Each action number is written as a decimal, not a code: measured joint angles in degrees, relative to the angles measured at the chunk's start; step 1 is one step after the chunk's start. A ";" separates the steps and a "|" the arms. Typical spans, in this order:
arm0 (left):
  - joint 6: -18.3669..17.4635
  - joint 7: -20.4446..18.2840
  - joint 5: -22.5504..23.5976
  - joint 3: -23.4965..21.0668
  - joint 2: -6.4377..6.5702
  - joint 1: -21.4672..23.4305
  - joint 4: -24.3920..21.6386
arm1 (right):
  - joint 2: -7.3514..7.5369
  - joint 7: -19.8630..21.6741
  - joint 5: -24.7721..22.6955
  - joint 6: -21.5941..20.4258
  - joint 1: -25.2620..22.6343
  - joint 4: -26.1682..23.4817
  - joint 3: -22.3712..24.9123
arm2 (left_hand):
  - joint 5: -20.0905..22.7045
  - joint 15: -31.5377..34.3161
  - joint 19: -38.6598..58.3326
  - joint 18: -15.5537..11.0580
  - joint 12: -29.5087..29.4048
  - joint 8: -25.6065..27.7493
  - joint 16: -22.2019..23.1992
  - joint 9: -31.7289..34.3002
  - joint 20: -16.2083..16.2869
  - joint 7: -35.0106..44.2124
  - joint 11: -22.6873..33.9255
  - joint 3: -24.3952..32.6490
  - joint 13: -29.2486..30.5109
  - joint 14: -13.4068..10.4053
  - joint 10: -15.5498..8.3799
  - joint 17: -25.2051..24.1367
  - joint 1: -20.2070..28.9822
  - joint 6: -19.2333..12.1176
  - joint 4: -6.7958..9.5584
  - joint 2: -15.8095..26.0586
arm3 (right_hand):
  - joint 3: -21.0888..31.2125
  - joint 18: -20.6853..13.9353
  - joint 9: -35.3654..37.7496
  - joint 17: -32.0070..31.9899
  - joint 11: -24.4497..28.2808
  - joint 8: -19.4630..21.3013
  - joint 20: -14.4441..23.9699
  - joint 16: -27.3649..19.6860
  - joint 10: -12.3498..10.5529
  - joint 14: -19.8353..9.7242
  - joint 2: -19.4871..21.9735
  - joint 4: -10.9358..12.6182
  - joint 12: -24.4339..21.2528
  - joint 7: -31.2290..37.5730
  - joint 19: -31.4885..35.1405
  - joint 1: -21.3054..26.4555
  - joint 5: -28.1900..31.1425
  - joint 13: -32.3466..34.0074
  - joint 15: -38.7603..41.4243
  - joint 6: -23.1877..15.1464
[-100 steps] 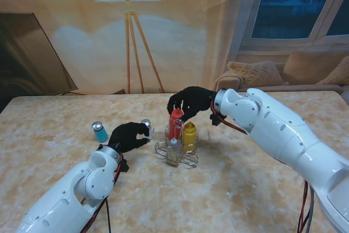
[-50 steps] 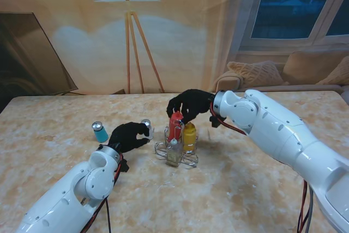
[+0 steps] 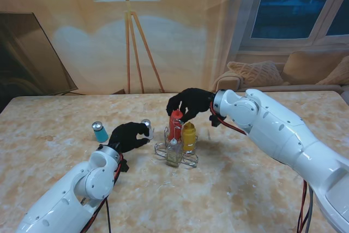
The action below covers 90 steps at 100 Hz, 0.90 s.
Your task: Place the seasoning bottles into the rack
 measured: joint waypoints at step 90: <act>0.16 -0.07 0.10 0.07 0.01 -0.16 0.17 | -0.41 1.20 2.06 -0.12 0.86 1.81 -1.96 | 0.00 0.00 0.00 -0.01 0.00 0.00 0.00 0.00 -0.10 0.58 0.02 0.87 0.00 -0.01 -0.20 0.00 0.00 -0.07 0.00 -0.06 | 1.77 0.22 -0.68 -2.51 -0.75 3.57 -3.37 -3.61 0.00 0.77 3.25 5.12 -1.49 -2.77 -0.71 -7.92 1.66 -1.38 -2.11 2.23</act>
